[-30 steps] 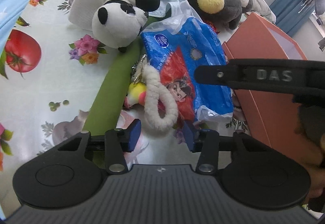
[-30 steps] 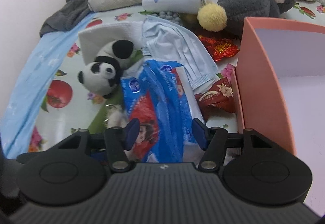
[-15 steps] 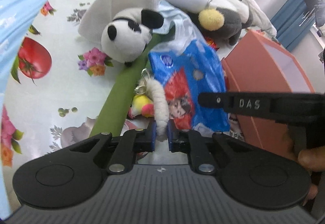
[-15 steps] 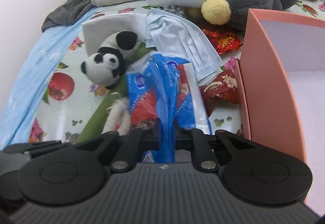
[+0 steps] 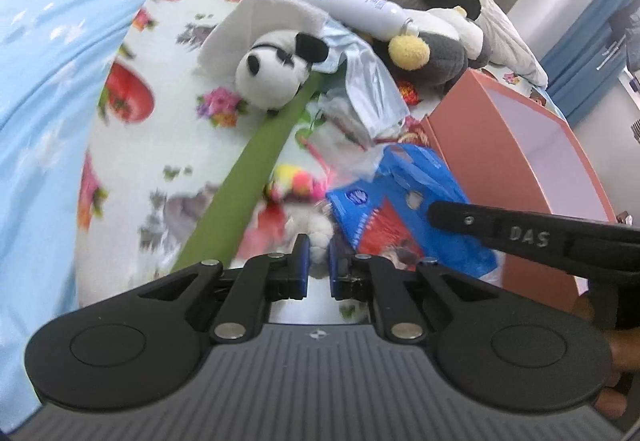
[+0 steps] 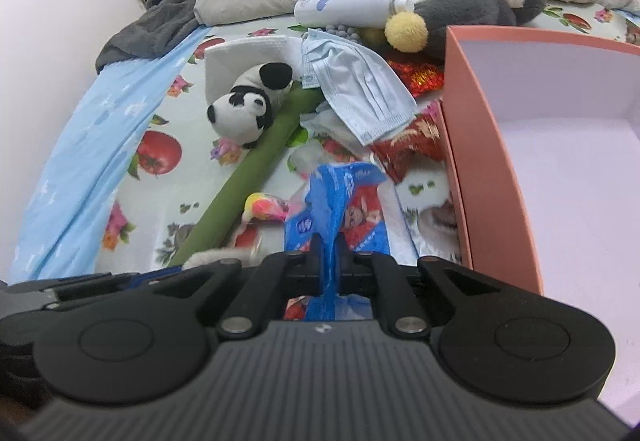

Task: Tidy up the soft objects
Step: 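Carry the rope toy with left tool while right tool carries packet over pink box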

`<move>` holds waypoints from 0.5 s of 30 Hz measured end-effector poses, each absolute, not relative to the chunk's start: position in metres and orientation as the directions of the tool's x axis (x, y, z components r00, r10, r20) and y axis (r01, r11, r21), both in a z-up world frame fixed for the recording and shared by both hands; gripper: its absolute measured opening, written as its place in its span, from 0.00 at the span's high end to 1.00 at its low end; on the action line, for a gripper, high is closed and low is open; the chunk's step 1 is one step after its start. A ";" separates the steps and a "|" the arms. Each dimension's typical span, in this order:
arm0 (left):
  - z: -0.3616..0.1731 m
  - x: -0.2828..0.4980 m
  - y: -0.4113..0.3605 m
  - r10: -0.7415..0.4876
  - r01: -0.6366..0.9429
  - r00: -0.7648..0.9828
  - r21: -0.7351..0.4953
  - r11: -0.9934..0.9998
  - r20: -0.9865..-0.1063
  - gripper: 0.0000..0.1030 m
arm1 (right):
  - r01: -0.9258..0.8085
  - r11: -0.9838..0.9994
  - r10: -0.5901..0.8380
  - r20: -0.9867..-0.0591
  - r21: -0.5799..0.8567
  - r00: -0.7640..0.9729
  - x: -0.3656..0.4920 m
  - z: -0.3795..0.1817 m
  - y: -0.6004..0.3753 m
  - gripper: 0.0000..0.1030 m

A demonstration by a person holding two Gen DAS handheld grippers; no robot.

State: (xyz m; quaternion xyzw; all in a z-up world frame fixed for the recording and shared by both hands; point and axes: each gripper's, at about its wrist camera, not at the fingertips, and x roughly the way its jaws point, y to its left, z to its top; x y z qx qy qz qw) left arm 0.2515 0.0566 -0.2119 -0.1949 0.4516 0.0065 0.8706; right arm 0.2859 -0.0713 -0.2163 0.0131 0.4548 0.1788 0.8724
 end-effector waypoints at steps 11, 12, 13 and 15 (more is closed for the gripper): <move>-0.194 0.196 0.055 -0.142 -0.220 0.600 -0.332 0.917 -0.788 0.90 | -0.284 0.943 0.310 -0.772 0.174 0.555 0.229 -0.199 -0.082 0.93; -0.190 0.192 0.055 -0.140 -0.219 0.606 -0.333 0.917 -0.783 0.90 | -0.282 0.943 0.310 -0.766 0.174 0.564 0.225 -0.195 -0.083 0.93; -0.185 0.188 0.054 -0.136 -0.216 0.613 -0.331 0.918 -0.778 0.90 | -0.282 0.944 0.309 -0.760 0.171 0.572 0.220 -0.192 -0.084 0.93; -0.176 0.181 0.053 -0.131 -0.212 0.626 -0.330 0.920 -0.769 0.90 | -0.281 0.944 0.310 -0.747 0.170 0.588 0.211 -0.184 -0.085 0.93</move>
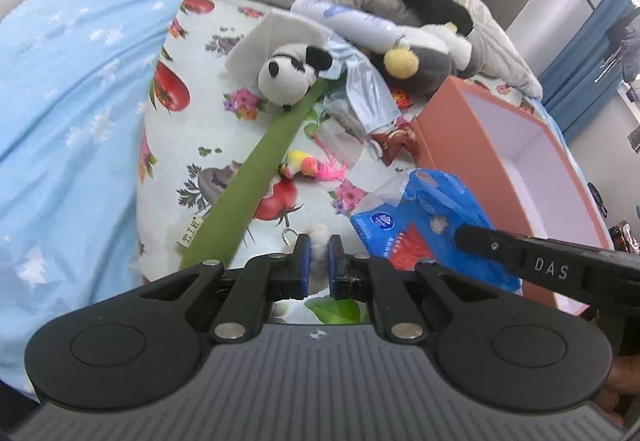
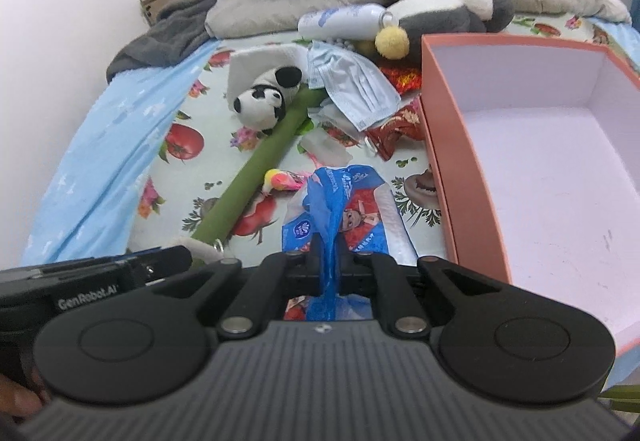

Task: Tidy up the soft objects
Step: 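Carry the rope toy with left tool while right tool carries packet over pink box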

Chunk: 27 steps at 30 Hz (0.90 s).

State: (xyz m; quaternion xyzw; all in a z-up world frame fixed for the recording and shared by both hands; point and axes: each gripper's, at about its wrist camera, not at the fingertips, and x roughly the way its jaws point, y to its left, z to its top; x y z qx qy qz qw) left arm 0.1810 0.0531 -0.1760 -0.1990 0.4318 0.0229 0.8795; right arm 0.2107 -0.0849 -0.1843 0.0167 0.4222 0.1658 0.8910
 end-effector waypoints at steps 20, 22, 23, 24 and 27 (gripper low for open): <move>-0.086 0.085 0.029 -0.152 -0.106 0.751 -0.344 0.933 -0.642 0.90 | -0.292 0.941 0.332 -0.617 0.168 0.714 0.106 -0.118 -0.103 0.93; -0.078 0.079 0.024 -0.157 -0.093 0.761 -0.345 0.934 -0.629 0.90 | -0.289 0.942 0.333 -0.602 0.171 0.726 0.098 -0.113 -0.107 0.93; -0.074 0.076 0.021 -0.160 -0.085 0.766 -0.345 0.935 -0.622 0.90 | -0.287 0.942 0.331 -0.598 0.171 0.730 0.096 -0.110 -0.108 0.93; -0.071 0.074 0.019 -0.163 -0.080 0.769 -0.345 0.935 -0.618 0.90 | -0.284 0.943 0.329 -0.592 0.171 0.735 0.092 -0.108 -0.110 0.93; -0.062 0.069 0.012 -0.180 -0.056 0.779 -0.353 0.934 -0.600 0.90 | -0.273 0.948 0.318 -0.576 0.166 0.754 0.083 -0.101 -0.118 0.93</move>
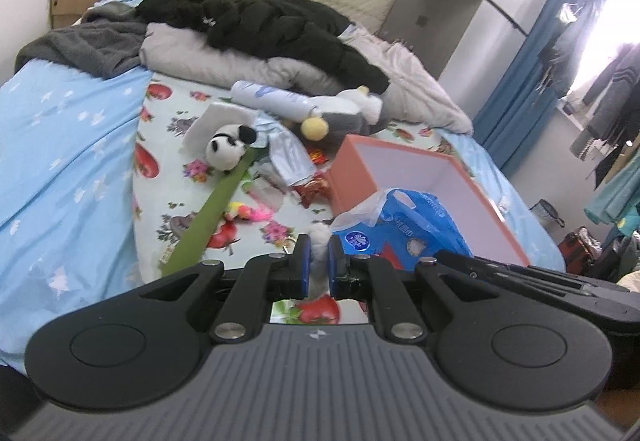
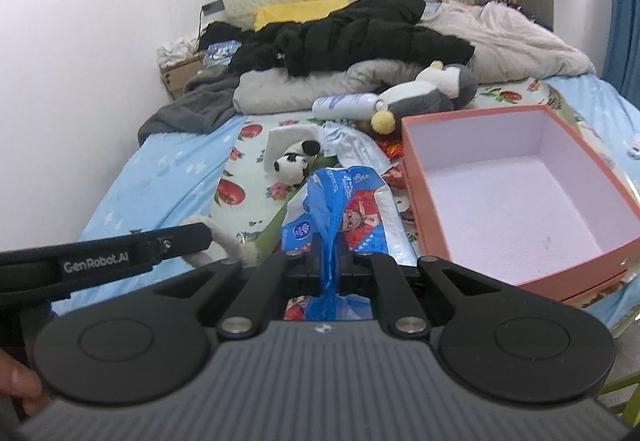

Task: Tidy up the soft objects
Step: 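Carry the rope toy with left tool while right tool carries packet over pink box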

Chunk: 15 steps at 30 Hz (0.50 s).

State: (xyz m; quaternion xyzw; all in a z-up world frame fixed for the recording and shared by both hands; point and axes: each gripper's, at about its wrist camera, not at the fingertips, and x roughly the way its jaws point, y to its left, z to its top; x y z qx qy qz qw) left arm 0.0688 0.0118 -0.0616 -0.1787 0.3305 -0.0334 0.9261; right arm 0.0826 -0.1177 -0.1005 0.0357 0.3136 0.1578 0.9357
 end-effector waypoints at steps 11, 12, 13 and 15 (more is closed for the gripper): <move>-0.040 0.066 -0.039 -0.285 0.086 0.773 -0.352 0.932 -0.567 0.90 | -0.168 0.972 0.231 -0.535 0.164 0.812 0.061 -0.085 -0.165 0.93; -0.040 0.068 -0.044 -0.301 0.099 0.765 -0.358 0.928 -0.569 0.90 | -0.153 0.973 0.223 -0.533 0.173 0.816 0.061 -0.086 -0.172 0.93; -0.040 0.070 -0.049 -0.313 0.113 0.757 -0.357 0.927 -0.574 0.90 | -0.139 0.974 0.214 -0.532 0.178 0.819 0.062 -0.086 -0.176 0.93; -0.041 0.076 -0.059 -0.325 0.137 0.743 -0.342 0.930 -0.585 0.90 | -0.114 0.976 0.198 -0.535 0.187 0.822 0.066 -0.088 -0.186 0.93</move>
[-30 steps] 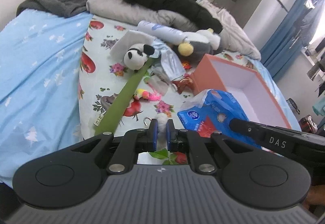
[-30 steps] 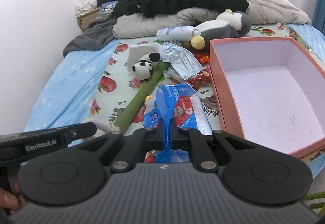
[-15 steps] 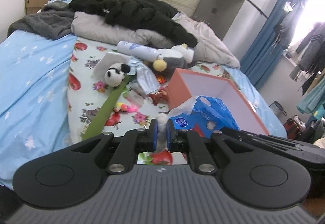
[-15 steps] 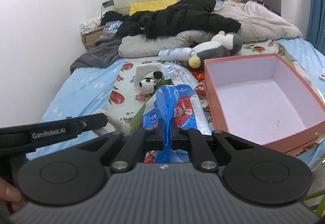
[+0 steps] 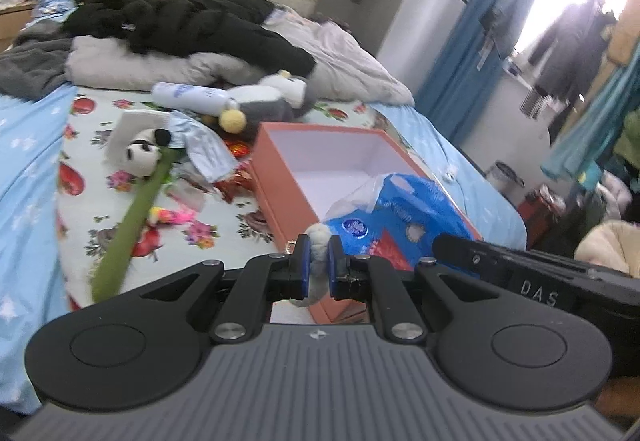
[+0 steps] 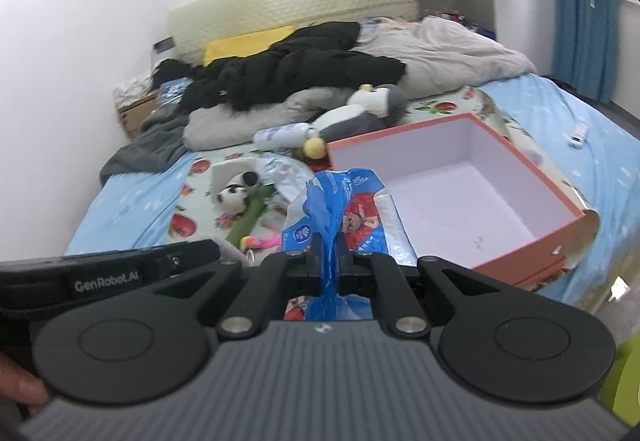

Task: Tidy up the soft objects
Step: 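Carry the rope toy with left tool while right tool carries packet over pink box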

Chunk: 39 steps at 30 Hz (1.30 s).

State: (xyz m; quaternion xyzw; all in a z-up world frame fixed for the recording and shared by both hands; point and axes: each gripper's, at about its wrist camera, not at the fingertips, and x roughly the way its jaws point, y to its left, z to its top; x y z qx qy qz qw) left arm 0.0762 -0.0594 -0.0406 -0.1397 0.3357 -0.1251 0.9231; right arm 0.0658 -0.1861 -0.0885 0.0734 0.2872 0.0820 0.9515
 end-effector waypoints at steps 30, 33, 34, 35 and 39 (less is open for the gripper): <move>-0.128 0.333 -0.183 -0.404 0.259 0.565 -0.310 0.915 -0.719 0.89 | 0.031 0.980 0.110 -0.661 0.197 0.743 0.253 -0.168 -0.290 0.92; -0.143 0.355 -0.189 -0.401 0.259 0.549 -0.307 0.916 -0.734 0.89 | 0.035 0.980 0.108 -0.675 0.194 0.730 0.270 -0.182 -0.295 0.92; -0.147 0.362 -0.191 -0.396 0.259 0.544 -0.301 0.918 -0.740 0.89 | 0.039 0.979 0.109 -0.680 0.199 0.725 0.276 -0.186 -0.296 0.92; -0.152 0.367 -0.192 -0.390 0.257 0.541 -0.295 0.920 -0.746 0.89 | 0.040 0.978 0.113 -0.683 0.205 0.721 0.280 -0.189 -0.298 0.91; -0.167 0.384 -0.192 -0.374 0.241 0.526 -0.288 0.927 -0.764 0.81 | 0.062 0.971 0.123 -0.707 0.230 0.697 0.293 -0.200 -0.302 0.89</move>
